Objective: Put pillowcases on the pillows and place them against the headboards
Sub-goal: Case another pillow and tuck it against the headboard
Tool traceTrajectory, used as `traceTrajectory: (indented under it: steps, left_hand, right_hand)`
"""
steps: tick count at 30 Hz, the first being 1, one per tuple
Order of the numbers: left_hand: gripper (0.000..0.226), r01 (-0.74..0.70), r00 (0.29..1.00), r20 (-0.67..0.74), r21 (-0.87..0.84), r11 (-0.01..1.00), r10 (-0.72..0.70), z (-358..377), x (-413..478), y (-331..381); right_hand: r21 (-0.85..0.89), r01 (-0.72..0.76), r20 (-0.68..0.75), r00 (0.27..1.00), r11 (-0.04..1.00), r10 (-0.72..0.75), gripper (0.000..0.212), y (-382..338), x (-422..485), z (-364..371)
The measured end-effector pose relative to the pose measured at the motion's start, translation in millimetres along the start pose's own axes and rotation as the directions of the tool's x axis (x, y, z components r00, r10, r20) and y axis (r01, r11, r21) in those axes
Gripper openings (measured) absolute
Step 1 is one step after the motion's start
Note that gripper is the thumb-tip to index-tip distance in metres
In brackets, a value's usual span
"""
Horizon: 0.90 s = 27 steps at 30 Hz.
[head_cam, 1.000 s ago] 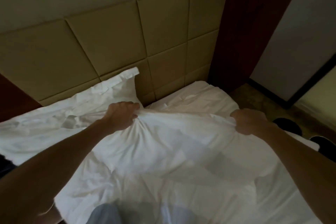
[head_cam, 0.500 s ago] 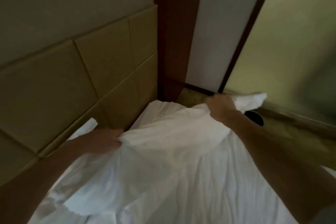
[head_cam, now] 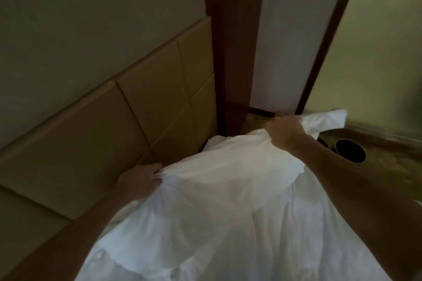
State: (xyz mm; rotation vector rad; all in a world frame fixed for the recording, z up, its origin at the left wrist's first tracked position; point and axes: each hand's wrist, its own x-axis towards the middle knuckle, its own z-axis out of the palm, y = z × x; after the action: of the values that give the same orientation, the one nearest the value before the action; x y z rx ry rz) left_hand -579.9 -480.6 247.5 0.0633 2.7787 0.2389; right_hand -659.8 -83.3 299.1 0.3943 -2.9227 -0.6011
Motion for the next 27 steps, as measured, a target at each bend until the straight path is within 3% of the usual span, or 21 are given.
traceTrajectory:
  steps: [5, 11, 18, 27]
  left_hand:
    - [0.025, 0.178, 0.952, -0.245, -0.051, 0.983, -0.185, 6.5, 13.4, 18.8]
    - [0.025, 0.370, 0.799, -0.449, -0.155, 0.916, -0.399, 27.1, 26.3, 60.6]
    - [0.025, 0.547, 0.647, -0.507, -0.212, 0.810, -0.569, 36.1, 34.2, 100.6]
    - [0.032, 0.648, 0.549, -0.529, -0.218, 0.730, -0.647, 12.0, 77.1, 97.6]
  right_hand:
    - [0.086, 0.097, 0.010, 0.995, 0.992, -0.098, 0.033, 19.6, 70.6, 21.7]
    - [0.145, 0.324, -0.074, 0.946, 0.935, -0.316, 0.021, 32.1, 155.2, 58.1]
    - [0.166, 0.447, -0.231, 0.884, 0.879, -0.406, 0.017, 27.3, 220.1, 94.4]
    - [0.141, 0.427, -0.332, 0.870, 0.893, -0.364, 0.016, 23.6, 278.1, 87.9]
